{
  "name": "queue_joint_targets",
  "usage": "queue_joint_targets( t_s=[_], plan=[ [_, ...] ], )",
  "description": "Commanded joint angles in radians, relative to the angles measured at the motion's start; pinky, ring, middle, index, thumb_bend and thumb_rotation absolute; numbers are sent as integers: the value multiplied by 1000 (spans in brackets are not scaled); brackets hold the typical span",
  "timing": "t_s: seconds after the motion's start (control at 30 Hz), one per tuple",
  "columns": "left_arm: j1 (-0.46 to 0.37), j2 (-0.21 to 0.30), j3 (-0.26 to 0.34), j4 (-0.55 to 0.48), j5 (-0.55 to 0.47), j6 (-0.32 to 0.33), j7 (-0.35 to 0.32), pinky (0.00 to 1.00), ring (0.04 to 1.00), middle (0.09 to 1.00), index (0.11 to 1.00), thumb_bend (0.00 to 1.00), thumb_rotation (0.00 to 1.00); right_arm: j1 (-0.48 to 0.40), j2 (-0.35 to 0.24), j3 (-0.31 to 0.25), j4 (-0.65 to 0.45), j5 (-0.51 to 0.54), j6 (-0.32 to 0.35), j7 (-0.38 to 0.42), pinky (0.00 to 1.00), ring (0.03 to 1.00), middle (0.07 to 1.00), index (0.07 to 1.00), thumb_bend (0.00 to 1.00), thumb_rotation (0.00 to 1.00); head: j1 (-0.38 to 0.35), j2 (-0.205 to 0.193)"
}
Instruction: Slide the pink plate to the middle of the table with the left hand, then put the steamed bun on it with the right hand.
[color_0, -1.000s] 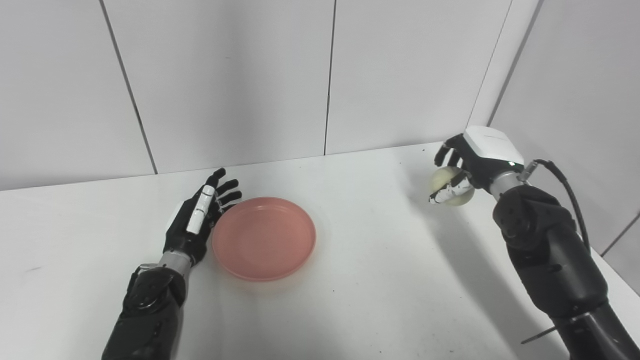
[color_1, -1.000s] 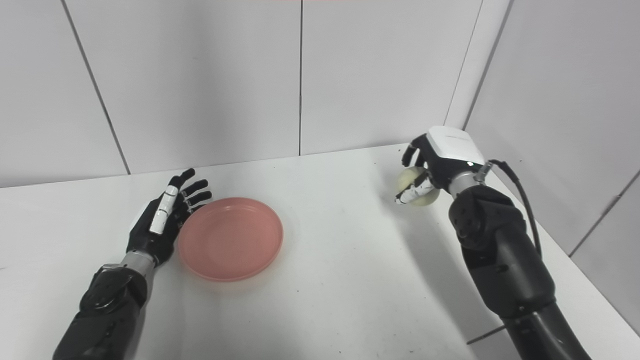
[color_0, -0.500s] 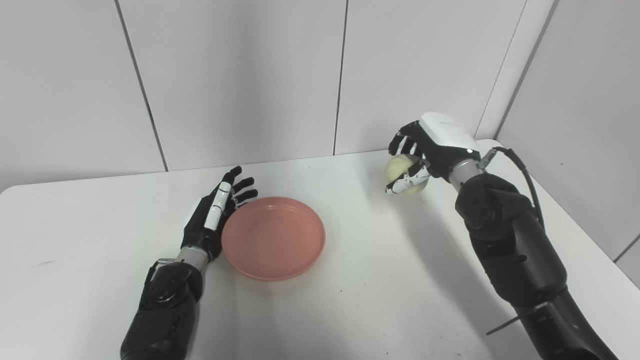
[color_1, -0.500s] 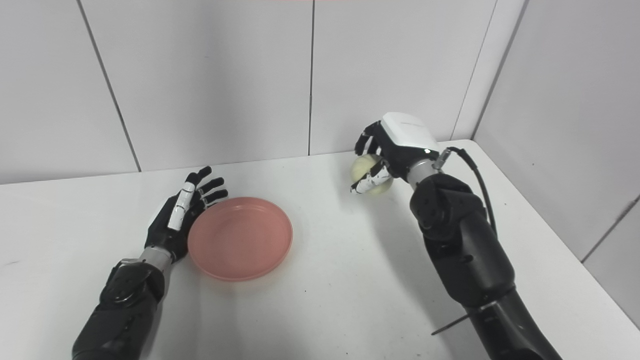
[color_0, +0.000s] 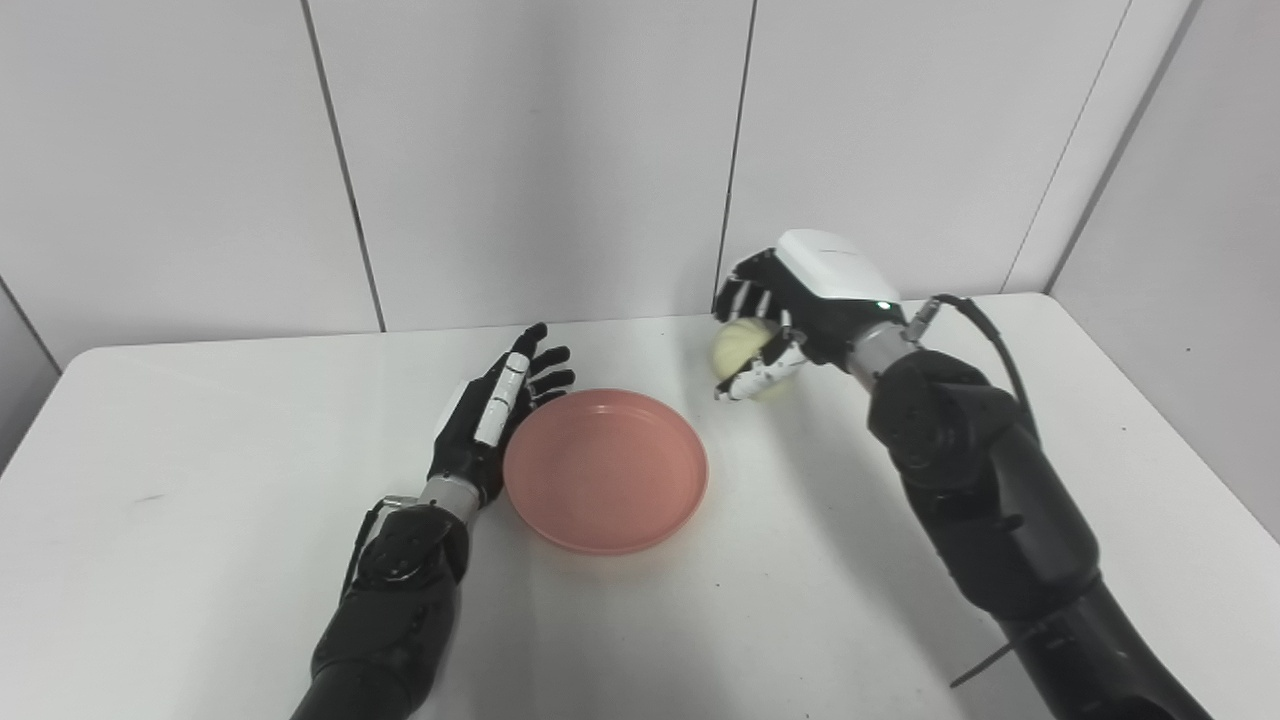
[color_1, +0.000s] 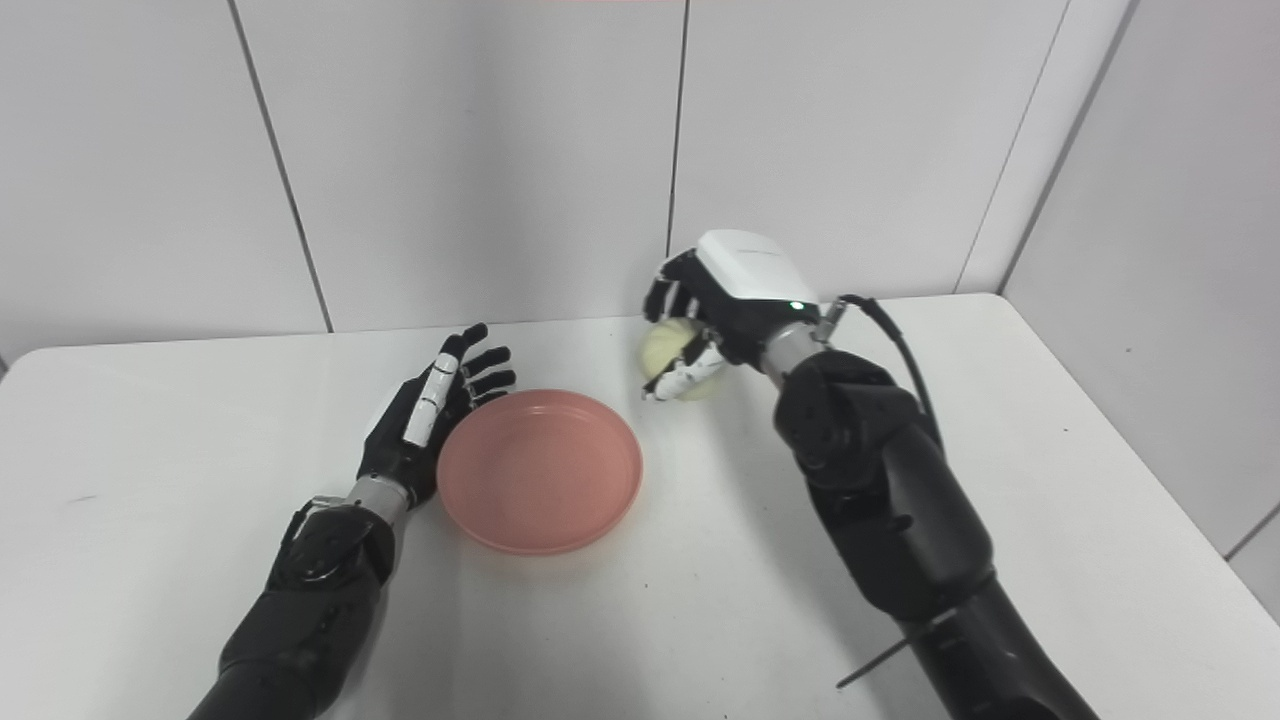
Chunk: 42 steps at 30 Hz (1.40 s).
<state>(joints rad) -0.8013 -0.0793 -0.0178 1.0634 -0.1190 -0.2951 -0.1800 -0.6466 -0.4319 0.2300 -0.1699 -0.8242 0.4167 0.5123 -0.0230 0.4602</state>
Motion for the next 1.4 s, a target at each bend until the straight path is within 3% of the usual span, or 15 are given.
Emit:
queue_joint_targets(
  t_s=[0.0,0.3,0.73,1.2,1.37],
  plan=[
    [33,-11,-4,61,20,56,13,794,793,838,887,707,866,-55,-3,5,-17,6,-38,-22,225,313,429,526,525,0,8,1],
    [21,-23,-4,92,23,27,15,785,792,837,901,721,859,-67,29,75,22,-10,-56,-18,310,389,445,523,527,0,43,-4],
    [19,-33,-14,95,44,21,24,749,794,853,921,718,881,-62,57,127,113,4,-89,-43,260,349,421,528,524,0,66,-5],
    [13,-43,-15,107,50,21,30,737,778,840,914,741,878,-55,94,160,285,33,-189,-145,239,328,417,530,523,0,79,-1],
    [13,-46,-13,107,51,24,30,736,786,851,918,746,870,-58,105,190,321,18,-210,-169,229,312,475,490,532,0,82,2]
  ],
)
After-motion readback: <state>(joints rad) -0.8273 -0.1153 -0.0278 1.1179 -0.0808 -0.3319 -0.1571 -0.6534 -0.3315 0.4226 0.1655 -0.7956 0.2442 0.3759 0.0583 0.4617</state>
